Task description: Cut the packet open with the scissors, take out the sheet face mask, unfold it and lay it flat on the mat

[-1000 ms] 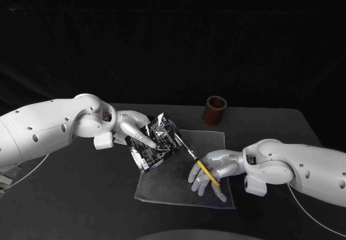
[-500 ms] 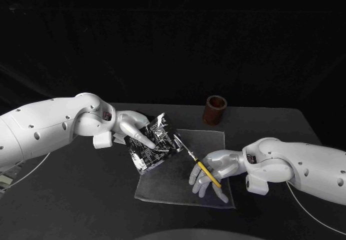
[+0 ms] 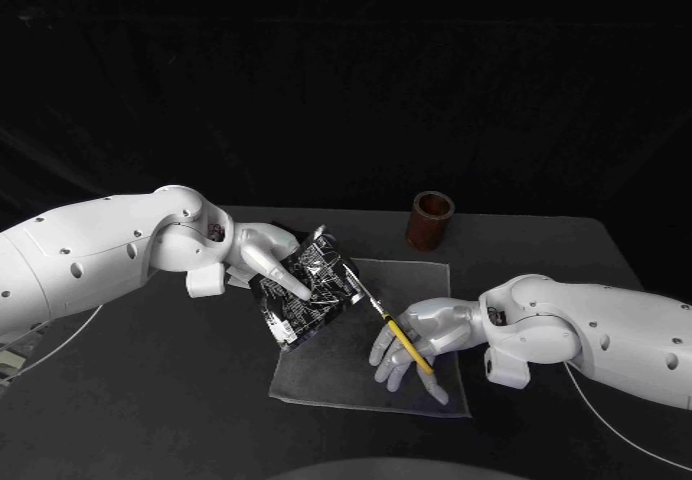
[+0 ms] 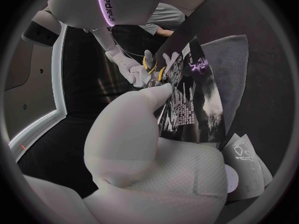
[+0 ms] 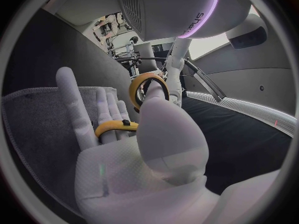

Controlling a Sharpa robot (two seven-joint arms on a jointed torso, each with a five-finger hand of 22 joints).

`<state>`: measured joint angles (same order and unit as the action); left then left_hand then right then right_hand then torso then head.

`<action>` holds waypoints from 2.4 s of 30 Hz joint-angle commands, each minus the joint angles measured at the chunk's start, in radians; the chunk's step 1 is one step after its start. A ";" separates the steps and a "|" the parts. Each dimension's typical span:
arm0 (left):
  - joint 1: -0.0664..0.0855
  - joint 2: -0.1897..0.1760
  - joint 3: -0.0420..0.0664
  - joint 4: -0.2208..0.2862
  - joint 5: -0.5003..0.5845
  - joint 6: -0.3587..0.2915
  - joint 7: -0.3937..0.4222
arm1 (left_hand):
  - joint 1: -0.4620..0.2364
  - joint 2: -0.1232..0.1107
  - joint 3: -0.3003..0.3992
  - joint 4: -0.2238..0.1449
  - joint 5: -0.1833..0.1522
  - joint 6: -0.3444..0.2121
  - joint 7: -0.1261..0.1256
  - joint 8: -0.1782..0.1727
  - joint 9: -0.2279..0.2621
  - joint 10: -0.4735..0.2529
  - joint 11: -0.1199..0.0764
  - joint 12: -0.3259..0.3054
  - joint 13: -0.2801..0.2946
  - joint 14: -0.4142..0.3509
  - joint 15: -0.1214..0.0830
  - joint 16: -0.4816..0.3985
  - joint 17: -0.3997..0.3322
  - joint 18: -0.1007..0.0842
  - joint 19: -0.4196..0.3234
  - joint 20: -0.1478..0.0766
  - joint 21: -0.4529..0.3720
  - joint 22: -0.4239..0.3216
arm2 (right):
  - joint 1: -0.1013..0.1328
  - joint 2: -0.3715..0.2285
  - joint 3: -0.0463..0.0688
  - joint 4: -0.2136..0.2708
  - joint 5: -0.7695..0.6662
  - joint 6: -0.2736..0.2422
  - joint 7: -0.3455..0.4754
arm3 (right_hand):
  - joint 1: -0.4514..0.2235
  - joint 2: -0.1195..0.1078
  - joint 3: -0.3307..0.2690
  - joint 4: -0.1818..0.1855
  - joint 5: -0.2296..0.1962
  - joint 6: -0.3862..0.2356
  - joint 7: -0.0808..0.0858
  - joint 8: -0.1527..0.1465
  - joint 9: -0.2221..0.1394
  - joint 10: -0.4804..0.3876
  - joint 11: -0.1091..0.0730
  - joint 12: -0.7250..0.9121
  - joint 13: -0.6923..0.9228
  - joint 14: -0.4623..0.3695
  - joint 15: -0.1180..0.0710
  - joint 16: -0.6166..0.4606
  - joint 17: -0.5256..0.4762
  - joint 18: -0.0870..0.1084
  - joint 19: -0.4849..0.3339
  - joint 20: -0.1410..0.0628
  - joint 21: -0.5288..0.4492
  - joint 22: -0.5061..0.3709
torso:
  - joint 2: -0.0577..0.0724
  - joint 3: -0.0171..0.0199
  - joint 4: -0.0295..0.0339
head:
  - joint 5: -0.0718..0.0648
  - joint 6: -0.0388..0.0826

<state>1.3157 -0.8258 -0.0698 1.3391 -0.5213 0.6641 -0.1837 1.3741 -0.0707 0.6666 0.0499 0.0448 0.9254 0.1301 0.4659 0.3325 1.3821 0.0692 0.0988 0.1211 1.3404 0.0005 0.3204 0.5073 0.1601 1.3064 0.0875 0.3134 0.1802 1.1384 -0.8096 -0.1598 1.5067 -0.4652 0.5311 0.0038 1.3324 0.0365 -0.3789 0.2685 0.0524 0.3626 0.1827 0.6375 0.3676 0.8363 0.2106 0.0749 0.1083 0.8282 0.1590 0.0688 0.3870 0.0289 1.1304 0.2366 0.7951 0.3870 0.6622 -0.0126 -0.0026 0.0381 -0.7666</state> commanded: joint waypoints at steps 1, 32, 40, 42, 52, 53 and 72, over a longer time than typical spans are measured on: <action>-0.001 0.003 -0.001 0.004 0.005 0.043 -0.007 | 0.005 0.009 0.001 0.004 0.003 0.003 0.003 -0.006 0.157 0.016 -0.012 0.004 0.001 0.005 -0.004 0.005 0.001 0.020 0.007 -0.003 0.005 0.001 | 0.004 0.001 0.004 -0.003 0.032 -0.007 0.036 | 0.003 -0.002 -0.002 0.002 -0.004 -0.058 -0.002 -0.008 -0.007 -0.013 0.005 0.001 -0.006 -0.016 0.004 -0.002 -0.008 0.155 -0.001 0.011 0.002 -0.002 | 0.000 -0.0004 0.0000 | 0.001 -0.002; -0.001 0.000 -0.001 0.012 0.006 0.108 -0.011 | 0.006 0.004 0.001 0.002 0.003 0.006 0.001 -0.006 0.162 0.018 -0.013 0.006 0.004 0.006 -0.005 0.009 0.008 0.020 0.009 -0.005 0.009 0.004 | 0.008 -0.010 0.004 -0.046 0.021 0.140 -0.043 | -0.031 -0.119 0.179 0.022 -0.003 -0.212 0.010 0.043 -0.026 -0.141 0.048 0.023 -0.039 -0.197 0.044 -0.006 -0.110 0.155 -0.054 0.047 0.011 -0.027 | 0.000 0.0000 0.0004 | -0.001 -0.007; -0.001 0.001 -0.001 0.023 0.006 0.119 -0.011 | 0.006 0.003 0.000 0.001 0.003 0.007 0.000 -0.006 0.163 0.017 -0.014 0.006 0.004 0.006 -0.006 0.009 0.009 0.020 0.009 -0.005 0.009 0.004 | 0.008 0.000 0.005 -0.051 0.037 0.121 -0.028 | -0.034 -0.116 0.184 0.022 -0.003 -0.201 0.008 0.069 -0.018 -0.142 0.048 0.029 -0.039 -0.198 0.044 -0.004 -0.112 0.155 -0.055 0.048 0.013 -0.028 | 0.000 -0.0008 0.0004 | -0.001 -0.004; -0.001 0.001 -0.001 0.025 0.006 0.121 -0.011 | 0.006 0.003 0.000 0.001 0.003 0.007 0.000 -0.006 0.163 0.018 -0.014 0.006 0.004 0.006 -0.006 0.010 0.009 0.020 0.009 -0.005 0.010 0.004 | 0.008 0.003 0.005 -0.052 0.040 0.119 -0.025 | -0.034 -0.115 0.185 0.022 -0.003 -0.199 0.008 0.071 -0.017 -0.142 0.048 0.030 -0.039 -0.200 0.044 -0.004 -0.113 0.155 -0.054 0.048 0.014 -0.028 | 0.000 -0.0004 0.0009 | -0.001 -0.004; -0.001 -0.001 -0.001 0.031 0.005 0.127 -0.008 | 0.006 0.002 0.000 0.000 0.003 0.007 0.000 -0.006 0.164 0.018 -0.014 0.006 0.005 0.006 -0.006 0.010 0.010 0.020 0.010 -0.005 0.010 0.005 | 0.008 0.013 0.007 -0.060 0.050 0.121 -0.019 | -0.033 -0.111 0.187 0.021 -0.004 -0.197 0.006 0.075 -0.017 -0.143 0.048 0.032 -0.039 -0.205 0.044 -0.004 -0.116 0.155 -0.053 0.048 0.015 -0.028 | 0.000 -0.0001 0.0001 | 0.000 -0.007; -0.001 -0.001 -0.001 0.031 0.004 0.128 -0.008 | 0.006 0.002 0.000 0.000 0.003 0.008 0.000 -0.006 0.164 0.018 -0.014 0.006 0.005 0.006 -0.006 0.010 0.010 0.020 0.010 -0.005 0.010 0.005 | 0.008 0.013 0.007 -0.062 0.051 0.122 -0.020 | -0.033 -0.111 0.187 0.021 -0.004 -0.197 0.006 0.075 -0.017 -0.143 0.048 0.032 -0.039 -0.205 0.044 -0.004 -0.116 0.155 -0.053 0.048 0.015 -0.028 | 0.000 -0.0001 0.0001 | 0.000 -0.007; -0.001 -0.004 -0.001 0.037 -0.001 0.152 -0.008 | 0.007 0.000 0.000 -0.001 0.003 0.009 0.000 -0.006 0.166 0.018 -0.014 0.007 0.006 0.006 -0.007 0.011 0.012 0.020 0.010 -0.006 0.012 0.006 | 0.027 0.039 0.009 -0.109 0.064 0.161 -0.031 | -0.031 -0.105 0.189 0.019 -0.004 -0.188 0.007 0.085 -0.017 -0.141 0.047 0.039 -0.038 -0.214 0.044 -0.004 -0.121 0.156 -0.052 0.048 0.018 -0.029 | 0.001 0.0006 -0.0011 | 0.001 -0.011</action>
<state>1.3168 -0.8308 -0.0678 1.3686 -0.5123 0.7496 -0.1878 1.3743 -0.0707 0.6662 0.0496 0.0448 0.9257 0.1305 0.4555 0.3392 1.3919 0.0592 0.1016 0.1257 1.3463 -0.0003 0.3279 0.5182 0.1686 1.3096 0.0844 0.3204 0.1849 1.1602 -0.7696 -0.1557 1.4087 -0.4404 0.6911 -0.0468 1.3019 -0.0752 -0.1953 0.2855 0.0526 0.2935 0.1809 0.7190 0.3486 0.6931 0.2521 0.1095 0.0690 0.6210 0.2023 0.0688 0.2673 0.1316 1.0837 0.2830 0.8072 0.3587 0.6634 -0.0116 -0.0032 0.0400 -0.7771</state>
